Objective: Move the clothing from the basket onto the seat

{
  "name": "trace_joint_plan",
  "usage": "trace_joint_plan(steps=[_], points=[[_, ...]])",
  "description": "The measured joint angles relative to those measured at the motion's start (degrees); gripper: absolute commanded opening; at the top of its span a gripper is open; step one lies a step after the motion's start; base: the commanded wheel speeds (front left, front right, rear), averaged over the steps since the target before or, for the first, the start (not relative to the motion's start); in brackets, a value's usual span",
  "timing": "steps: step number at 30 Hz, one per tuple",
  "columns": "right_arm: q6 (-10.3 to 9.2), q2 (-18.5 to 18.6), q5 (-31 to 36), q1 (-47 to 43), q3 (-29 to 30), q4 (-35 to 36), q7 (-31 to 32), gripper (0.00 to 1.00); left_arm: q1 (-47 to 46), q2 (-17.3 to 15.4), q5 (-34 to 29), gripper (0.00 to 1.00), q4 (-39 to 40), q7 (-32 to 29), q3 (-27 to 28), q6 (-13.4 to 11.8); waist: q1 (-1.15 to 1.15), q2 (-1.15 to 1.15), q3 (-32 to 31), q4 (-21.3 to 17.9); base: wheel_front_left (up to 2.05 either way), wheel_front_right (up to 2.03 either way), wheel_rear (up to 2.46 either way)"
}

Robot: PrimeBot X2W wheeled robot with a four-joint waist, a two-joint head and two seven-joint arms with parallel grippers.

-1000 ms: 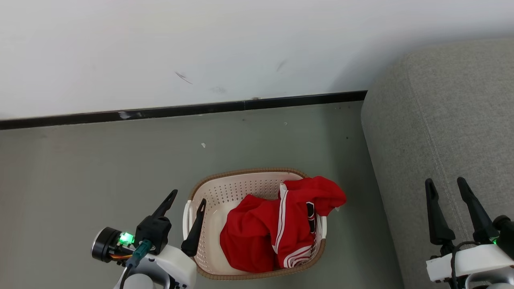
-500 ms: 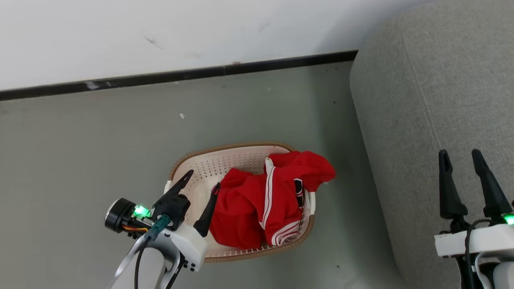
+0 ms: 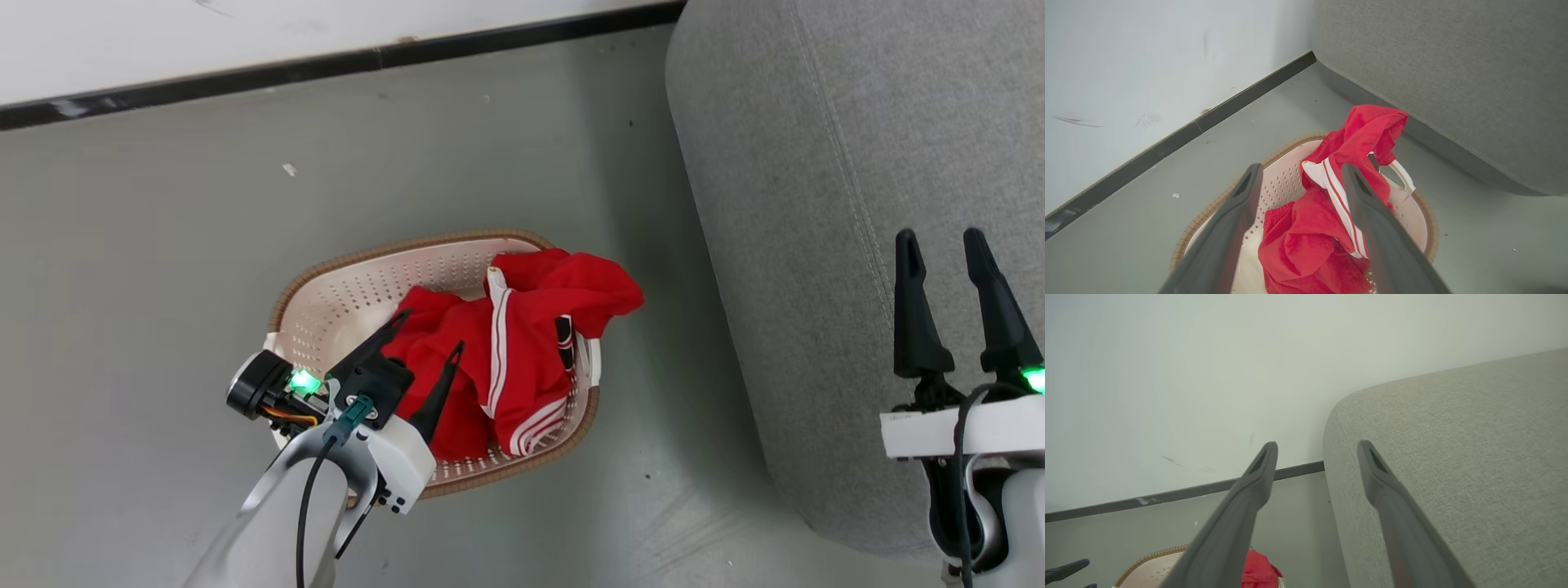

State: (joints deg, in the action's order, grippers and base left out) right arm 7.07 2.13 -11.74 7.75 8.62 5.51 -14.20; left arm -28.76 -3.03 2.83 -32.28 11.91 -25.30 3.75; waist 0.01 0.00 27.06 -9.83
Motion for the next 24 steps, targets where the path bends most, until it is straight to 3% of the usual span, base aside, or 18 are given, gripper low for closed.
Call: trace_joint_plan(steps=[24], points=[[0.0,0.0,-3.5,10.8,-4.7,-0.8,-0.4,1.0,-8.5,0.2,-3.4,1.0,-7.6,0.0,-4.4,1.0,0.0,0.0,11.1,-8.2,0.0,0.0,0.0]])
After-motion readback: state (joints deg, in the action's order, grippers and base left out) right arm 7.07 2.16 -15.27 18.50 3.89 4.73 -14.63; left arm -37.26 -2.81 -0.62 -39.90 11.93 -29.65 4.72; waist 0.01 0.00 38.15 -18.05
